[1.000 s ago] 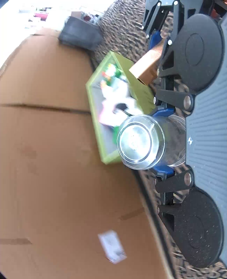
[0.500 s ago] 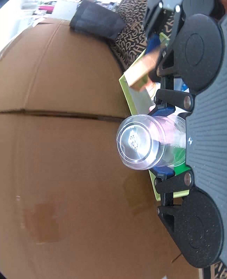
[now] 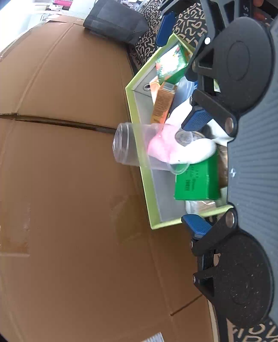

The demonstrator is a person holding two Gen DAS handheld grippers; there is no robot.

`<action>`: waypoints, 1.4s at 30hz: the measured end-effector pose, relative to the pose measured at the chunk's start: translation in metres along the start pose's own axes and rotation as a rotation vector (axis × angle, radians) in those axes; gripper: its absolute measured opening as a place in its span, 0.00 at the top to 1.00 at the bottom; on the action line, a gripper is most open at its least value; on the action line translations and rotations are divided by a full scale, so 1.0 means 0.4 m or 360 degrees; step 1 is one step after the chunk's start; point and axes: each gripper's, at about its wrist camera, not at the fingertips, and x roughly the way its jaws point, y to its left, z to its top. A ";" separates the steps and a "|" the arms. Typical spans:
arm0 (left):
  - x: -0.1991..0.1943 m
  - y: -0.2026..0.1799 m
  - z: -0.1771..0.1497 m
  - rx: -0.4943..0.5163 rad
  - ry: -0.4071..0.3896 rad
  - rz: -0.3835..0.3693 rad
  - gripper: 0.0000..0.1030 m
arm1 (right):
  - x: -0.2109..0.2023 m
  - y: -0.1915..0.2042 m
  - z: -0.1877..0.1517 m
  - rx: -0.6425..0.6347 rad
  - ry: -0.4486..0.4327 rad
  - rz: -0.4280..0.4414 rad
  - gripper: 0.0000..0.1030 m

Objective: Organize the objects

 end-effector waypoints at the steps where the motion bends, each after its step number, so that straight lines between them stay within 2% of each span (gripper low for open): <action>1: -0.012 0.000 -0.005 -0.0002 -0.0007 0.0005 0.15 | -0.009 -0.001 0.002 0.0003 0.0005 -0.0001 0.00; 4: -0.059 -0.006 -0.019 -0.0030 -0.0040 0.0020 0.13 | -0.045 0.008 0.008 0.0010 0.0007 0.0007 0.00; 6: -0.099 -0.013 -0.032 -0.0063 -0.0069 0.0028 0.08 | -0.077 0.012 0.013 0.0015 0.0006 0.0017 0.00; 12: -0.206 -0.067 -0.095 -0.0091 -0.0150 0.0115 0.03 | -0.194 0.034 0.019 -0.0029 0.0056 -0.0003 0.00; 19: -0.273 -0.119 -0.196 -0.0136 -0.0064 0.0234 0.02 | -0.291 0.046 -0.033 -0.0039 0.0225 -0.0056 0.00; 23: -0.281 -0.137 -0.244 -0.0137 0.0001 0.0290 0.02 | -0.308 0.055 -0.074 -0.0066 0.0368 -0.0059 0.00; 27: -0.284 -0.140 -0.281 -0.0143 0.0058 0.0362 0.02 | -0.310 0.053 -0.103 0.0006 0.0481 -0.0034 0.00; 31: -0.277 -0.132 -0.298 -0.0167 0.0108 0.0392 0.02 | -0.320 0.063 -0.110 0.0024 0.0503 -0.0051 0.00; 42: -0.267 -0.126 -0.312 -0.0159 0.0152 0.0453 0.02 | -0.319 0.062 -0.091 0.0029 0.0472 -0.0152 0.00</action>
